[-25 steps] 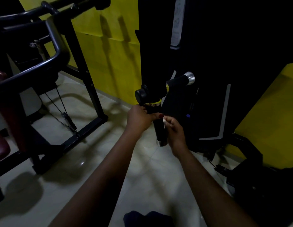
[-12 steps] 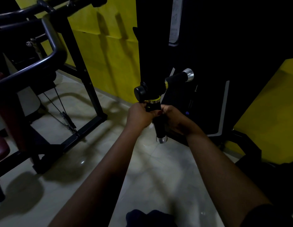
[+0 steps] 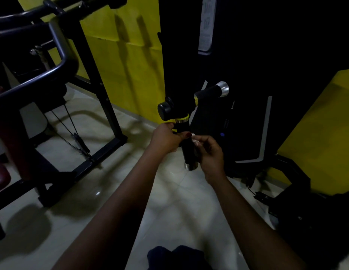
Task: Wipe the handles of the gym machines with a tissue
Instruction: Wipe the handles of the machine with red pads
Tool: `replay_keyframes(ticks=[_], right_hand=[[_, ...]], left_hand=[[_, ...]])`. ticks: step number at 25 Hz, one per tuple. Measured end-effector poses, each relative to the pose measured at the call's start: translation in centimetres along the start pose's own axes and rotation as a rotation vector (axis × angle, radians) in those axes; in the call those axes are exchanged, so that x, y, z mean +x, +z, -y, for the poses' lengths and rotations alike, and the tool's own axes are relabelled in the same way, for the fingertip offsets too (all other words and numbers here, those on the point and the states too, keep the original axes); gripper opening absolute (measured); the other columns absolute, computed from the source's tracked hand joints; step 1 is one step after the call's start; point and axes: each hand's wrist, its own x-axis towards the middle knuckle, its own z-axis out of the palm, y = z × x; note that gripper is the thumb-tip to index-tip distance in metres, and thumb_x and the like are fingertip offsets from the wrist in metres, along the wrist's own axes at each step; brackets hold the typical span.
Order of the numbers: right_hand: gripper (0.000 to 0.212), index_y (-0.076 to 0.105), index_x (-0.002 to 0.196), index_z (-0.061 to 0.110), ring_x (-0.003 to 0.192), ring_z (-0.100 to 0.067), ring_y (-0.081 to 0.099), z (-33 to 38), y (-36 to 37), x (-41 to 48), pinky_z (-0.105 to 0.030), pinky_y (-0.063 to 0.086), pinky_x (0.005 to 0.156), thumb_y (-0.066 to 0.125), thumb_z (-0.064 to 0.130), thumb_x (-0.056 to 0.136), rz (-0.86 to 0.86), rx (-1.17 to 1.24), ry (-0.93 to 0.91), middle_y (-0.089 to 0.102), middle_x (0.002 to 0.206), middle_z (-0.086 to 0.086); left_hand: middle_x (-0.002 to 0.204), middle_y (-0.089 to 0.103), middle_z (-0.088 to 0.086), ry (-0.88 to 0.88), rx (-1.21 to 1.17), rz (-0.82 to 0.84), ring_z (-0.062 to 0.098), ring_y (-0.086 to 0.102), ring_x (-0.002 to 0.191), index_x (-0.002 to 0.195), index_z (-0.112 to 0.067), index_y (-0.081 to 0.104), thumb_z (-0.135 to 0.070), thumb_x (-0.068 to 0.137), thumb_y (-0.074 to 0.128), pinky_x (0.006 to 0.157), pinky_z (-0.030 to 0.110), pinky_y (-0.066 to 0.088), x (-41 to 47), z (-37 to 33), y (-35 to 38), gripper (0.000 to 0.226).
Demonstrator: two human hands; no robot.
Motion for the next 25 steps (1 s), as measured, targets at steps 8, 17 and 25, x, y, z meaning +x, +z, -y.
replay_keyframes(ticks=[8, 17, 25], right_hand=[[0.017, 0.067, 0.089, 0.026, 0.089, -0.012, 0.065, -2.6, -2.2, -3.8, -0.04, 0.053, 0.077, 0.072, 0.011, 0.083, -0.132, -0.356, -0.149, 0.068, 0.088, 0.009], [0.022, 0.067, 0.098, 0.014, 0.1, -0.02, 0.065, -1.8, -1.7, -2.6, -0.032, 0.053, 0.082, 0.073, 0.003, 0.081, -0.033, -0.163, -0.029, 0.065, 0.108, -0.008], [0.006, 0.064, 0.094, 0.003, 0.089, -0.007, 0.055, 0.2, 1.2, -3.1, -0.012, 0.046, 0.078, 0.066, 0.003, 0.088, -0.161, -0.591, -0.686, 0.057, 0.094, 0.001]], left_hand=[[0.105, 0.069, 0.019, -0.035, -0.024, 0.025, 0.04, 0.068, 0.096, 0.109, -0.02, 0.061, -0.023, 0.087, 0.071, 0.084, 0.056, 0.055, 0.0, 0.0, -0.2, 0.024], [0.109, 0.068, 0.016, -0.055, -0.049, 0.052, 0.033, 0.068, 0.096, 0.118, -0.014, 0.06, -0.02, 0.089, 0.069, 0.087, 0.05, 0.055, -0.1, -0.2, -0.2, 0.031], [0.105, 0.069, 0.013, -0.038, -0.042, 0.055, 0.029, 0.069, 0.094, 0.111, -0.017, 0.06, -0.022, 0.087, 0.071, 0.086, 0.049, 0.057, -0.2, 0.0, -0.5, 0.026]])
